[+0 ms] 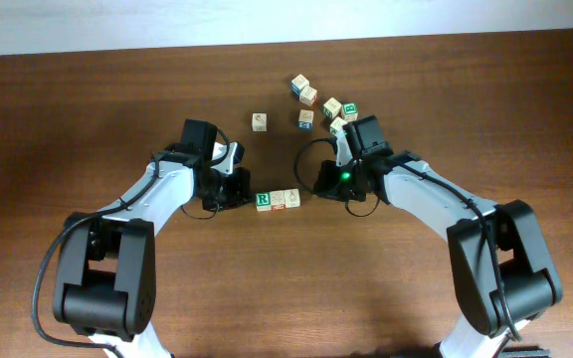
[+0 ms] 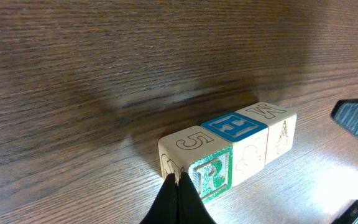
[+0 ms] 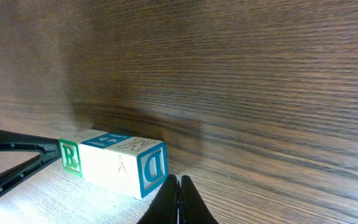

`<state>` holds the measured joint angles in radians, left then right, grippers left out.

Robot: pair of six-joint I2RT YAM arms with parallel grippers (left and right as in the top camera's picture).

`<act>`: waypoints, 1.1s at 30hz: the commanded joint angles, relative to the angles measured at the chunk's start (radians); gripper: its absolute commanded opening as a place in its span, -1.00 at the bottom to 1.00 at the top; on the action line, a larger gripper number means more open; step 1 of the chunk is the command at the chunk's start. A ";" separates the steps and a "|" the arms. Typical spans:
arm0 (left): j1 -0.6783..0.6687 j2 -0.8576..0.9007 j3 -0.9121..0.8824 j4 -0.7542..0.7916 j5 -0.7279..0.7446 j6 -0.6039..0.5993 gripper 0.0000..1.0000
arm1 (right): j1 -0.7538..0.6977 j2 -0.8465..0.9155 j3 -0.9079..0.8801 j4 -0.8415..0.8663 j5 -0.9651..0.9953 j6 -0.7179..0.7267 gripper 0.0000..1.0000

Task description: Rotate 3 blocks

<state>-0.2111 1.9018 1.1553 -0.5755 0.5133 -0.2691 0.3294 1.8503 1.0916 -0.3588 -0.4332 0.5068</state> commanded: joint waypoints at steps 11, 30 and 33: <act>0.002 0.003 -0.006 -0.001 0.018 0.024 -1.00 | 0.050 0.071 -0.008 0.090 0.049 0.010 -0.91; 0.002 0.003 -0.006 -0.020 0.014 0.023 -1.00 | 0.085 0.071 -0.008 0.053 0.019 0.007 -0.92; 0.002 0.003 -0.006 -0.020 0.014 0.023 -1.00 | 0.085 0.071 -0.008 0.053 0.018 0.007 -0.92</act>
<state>-0.2111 1.9018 1.1553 -0.5934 0.5133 -0.2691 0.4042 1.9167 1.0916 -0.3054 -0.4053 0.5198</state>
